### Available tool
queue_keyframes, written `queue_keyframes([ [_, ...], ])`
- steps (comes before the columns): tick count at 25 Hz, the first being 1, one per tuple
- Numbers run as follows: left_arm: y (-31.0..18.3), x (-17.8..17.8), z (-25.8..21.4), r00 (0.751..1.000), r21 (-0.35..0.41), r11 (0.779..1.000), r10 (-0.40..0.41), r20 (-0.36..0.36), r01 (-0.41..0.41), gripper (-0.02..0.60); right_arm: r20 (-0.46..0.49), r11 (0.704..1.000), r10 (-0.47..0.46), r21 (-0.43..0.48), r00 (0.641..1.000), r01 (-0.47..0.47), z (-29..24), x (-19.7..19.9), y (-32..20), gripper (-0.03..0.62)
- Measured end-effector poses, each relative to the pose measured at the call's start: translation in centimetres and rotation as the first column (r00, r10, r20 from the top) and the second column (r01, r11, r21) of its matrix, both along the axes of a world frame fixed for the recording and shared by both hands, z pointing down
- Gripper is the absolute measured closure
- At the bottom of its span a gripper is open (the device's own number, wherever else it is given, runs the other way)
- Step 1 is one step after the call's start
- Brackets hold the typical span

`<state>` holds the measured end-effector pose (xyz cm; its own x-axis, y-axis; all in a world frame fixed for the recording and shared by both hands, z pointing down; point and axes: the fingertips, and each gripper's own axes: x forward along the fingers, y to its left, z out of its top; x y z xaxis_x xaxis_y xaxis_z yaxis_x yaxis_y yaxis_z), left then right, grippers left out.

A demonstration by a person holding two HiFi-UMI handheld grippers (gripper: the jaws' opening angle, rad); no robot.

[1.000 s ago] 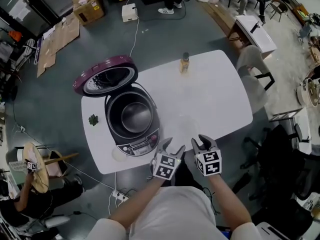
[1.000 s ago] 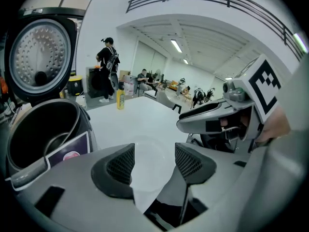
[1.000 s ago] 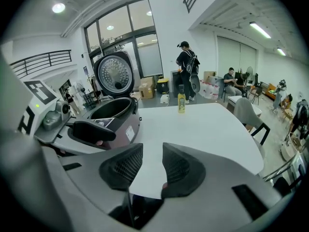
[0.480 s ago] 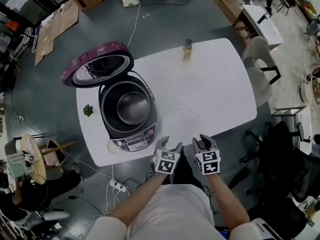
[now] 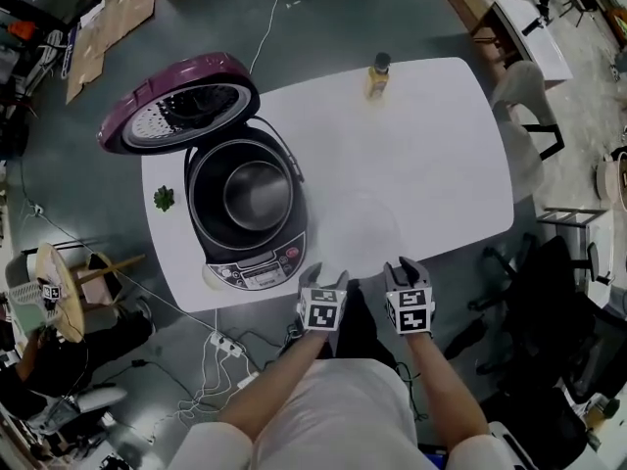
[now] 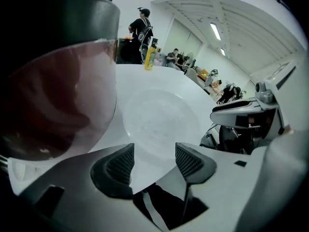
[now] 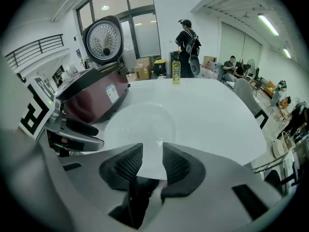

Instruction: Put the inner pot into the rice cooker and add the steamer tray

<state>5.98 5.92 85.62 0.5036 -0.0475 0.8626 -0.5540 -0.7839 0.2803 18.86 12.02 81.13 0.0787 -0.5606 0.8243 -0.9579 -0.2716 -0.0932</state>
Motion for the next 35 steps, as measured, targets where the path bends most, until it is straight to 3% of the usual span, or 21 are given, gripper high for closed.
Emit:
queue_keyframes([
  [11,-0.8,-0.2,2.3,0.991,-0.037,0.991,-0.130,0.033,0.131,0.302,0.026,0.992,0.041,-0.119,0.999,-0.038,5.0,2.1,0.9,0.439],
  [21,-1.3,0.1,3.7,0.980,-0.055,0.979,-0.192,0.055,0.195,0.305,0.054,0.987,0.056,-0.151,0.997,-0.047,7.4,3.4,-0.2,0.433],
  [28,-1.4,0.8,4.2,0.979,-0.056,0.978,-0.196,0.058,0.199,0.324,0.054,0.985,0.060,-0.165,0.997,-0.051,8.2,3.8,-0.9,0.438],
  [32,-1.3,1.1,4.1,0.982,-0.050,0.982,-0.179,0.059,0.182,0.393,0.046,0.985,0.066,-0.163,0.997,-0.058,8.0,3.7,-1.1,0.458],
  [35,-1.2,1.1,4.1,0.983,-0.052,0.983,-0.174,0.056,0.177,0.397,0.042,0.985,0.080,-0.155,0.996,-0.072,7.7,3.6,-1.0,0.473],
])
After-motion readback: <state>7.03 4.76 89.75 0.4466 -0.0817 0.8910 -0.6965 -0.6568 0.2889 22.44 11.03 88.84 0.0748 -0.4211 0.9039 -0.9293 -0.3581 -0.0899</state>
